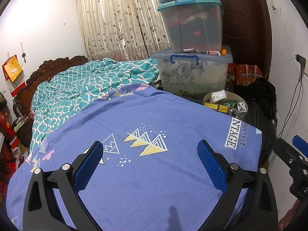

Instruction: Collect trash

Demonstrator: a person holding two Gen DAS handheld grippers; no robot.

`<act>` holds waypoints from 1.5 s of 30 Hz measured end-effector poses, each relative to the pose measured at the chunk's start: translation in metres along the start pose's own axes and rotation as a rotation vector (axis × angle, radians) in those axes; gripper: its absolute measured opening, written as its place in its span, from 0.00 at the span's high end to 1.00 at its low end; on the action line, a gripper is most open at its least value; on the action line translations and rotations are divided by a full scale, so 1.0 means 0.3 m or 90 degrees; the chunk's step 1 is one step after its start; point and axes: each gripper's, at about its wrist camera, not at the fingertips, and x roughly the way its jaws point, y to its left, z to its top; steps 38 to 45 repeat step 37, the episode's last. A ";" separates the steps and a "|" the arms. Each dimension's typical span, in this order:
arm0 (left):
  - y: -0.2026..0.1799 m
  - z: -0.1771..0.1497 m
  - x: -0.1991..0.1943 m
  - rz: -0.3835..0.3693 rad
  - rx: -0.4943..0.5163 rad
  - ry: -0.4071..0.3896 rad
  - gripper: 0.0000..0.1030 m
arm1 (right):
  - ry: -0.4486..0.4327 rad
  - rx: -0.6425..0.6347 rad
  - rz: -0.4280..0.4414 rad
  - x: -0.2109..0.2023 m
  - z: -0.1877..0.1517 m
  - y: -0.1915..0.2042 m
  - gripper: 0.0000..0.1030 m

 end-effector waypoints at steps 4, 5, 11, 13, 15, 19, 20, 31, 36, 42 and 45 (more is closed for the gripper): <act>-0.003 0.002 0.001 0.000 0.000 0.000 0.08 | 0.000 0.000 0.000 0.000 -0.001 0.000 0.09; -0.001 0.001 0.001 0.000 0.000 0.000 0.08 | 0.000 0.000 0.000 0.001 -0.001 0.000 0.09; -0.001 0.001 0.001 0.000 0.000 0.000 0.08 | 0.000 0.000 0.000 0.000 0.001 -0.001 0.09; -0.002 0.002 0.001 0.000 0.000 0.000 0.08 | 0.000 0.000 0.000 0.000 0.001 -0.001 0.09; -0.001 0.002 0.001 0.000 0.000 0.000 0.08 | 0.000 0.000 0.000 0.000 0.000 -0.001 0.09; -0.003 0.004 0.002 0.000 0.001 0.000 0.08 | 0.000 0.000 0.000 -0.001 -0.001 -0.001 0.09; -0.001 0.003 0.001 0.000 0.001 0.000 0.08 | 0.000 0.000 0.000 -0.001 -0.001 -0.001 0.09; 0.006 -0.020 0.005 -0.010 0.001 0.002 0.08 | 0.001 0.001 0.000 -0.001 0.000 -0.002 0.09; 0.014 -0.018 0.005 -0.013 -0.002 0.005 0.08 | 0.002 0.001 0.000 -0.002 0.006 -0.004 0.09; 0.014 -0.016 0.006 -0.013 -0.002 0.005 0.08 | 0.002 0.001 0.000 -0.002 0.005 -0.004 0.09; 0.014 -0.016 0.006 -0.013 -0.002 0.005 0.08 | 0.002 0.001 0.000 -0.002 0.005 -0.004 0.09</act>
